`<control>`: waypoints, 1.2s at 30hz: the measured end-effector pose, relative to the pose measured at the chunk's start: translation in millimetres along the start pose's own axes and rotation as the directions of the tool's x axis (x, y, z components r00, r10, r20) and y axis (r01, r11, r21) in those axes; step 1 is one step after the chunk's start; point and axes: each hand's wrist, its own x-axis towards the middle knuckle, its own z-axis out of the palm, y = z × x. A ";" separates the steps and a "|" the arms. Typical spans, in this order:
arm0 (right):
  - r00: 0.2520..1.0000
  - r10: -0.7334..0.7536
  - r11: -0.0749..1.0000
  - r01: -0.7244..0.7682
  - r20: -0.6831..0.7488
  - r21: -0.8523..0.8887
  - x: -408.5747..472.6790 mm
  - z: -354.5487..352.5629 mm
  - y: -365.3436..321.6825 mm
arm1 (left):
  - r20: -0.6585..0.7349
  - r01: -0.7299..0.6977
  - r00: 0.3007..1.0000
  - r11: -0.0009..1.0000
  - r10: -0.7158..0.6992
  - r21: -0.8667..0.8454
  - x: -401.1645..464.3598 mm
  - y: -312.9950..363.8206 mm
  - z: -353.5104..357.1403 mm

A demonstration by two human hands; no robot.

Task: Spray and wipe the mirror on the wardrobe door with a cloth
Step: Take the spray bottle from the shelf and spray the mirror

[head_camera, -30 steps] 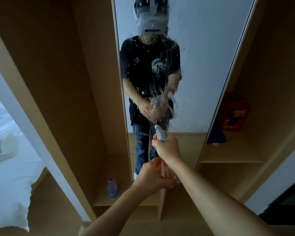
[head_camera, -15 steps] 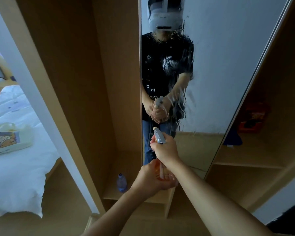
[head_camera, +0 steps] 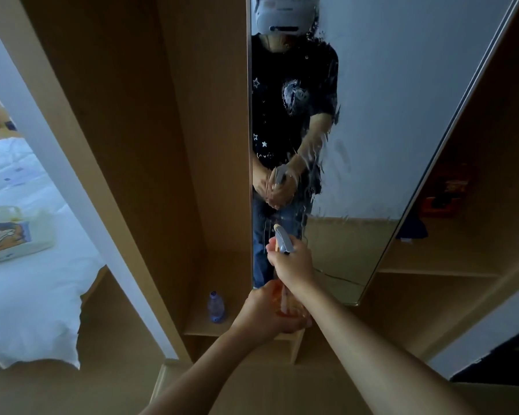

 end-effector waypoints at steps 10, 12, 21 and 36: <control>0.997 0.075 0.997 -0.074 0.021 -0.038 -5.8 2.8 21.9 | 0.030 0.037 0.999 0.999 -0.038 0.019 -1.9 -19.0 12.9; 0.996 0.086 0.996 -0.085 0.010 -0.040 -5.5 4.7 22.9 | 0.026 0.057 0.998 0.998 -0.057 -0.001 -1.1 -22.1 15.8; 0.983 0.171 0.985 -0.173 -0.061 -0.019 -2.7 3.8 33.2 | 0.063 0.066 0.996 0.998 -0.066 0.000 0.8 -26.2 23.3; 0.972 0.211 0.977 -0.207 -0.106 0.048 -2.9 -33.8 53.9 | 0.104 0.041 0.993 0.993 -0.053 0.113 15.9 -20.3 57.0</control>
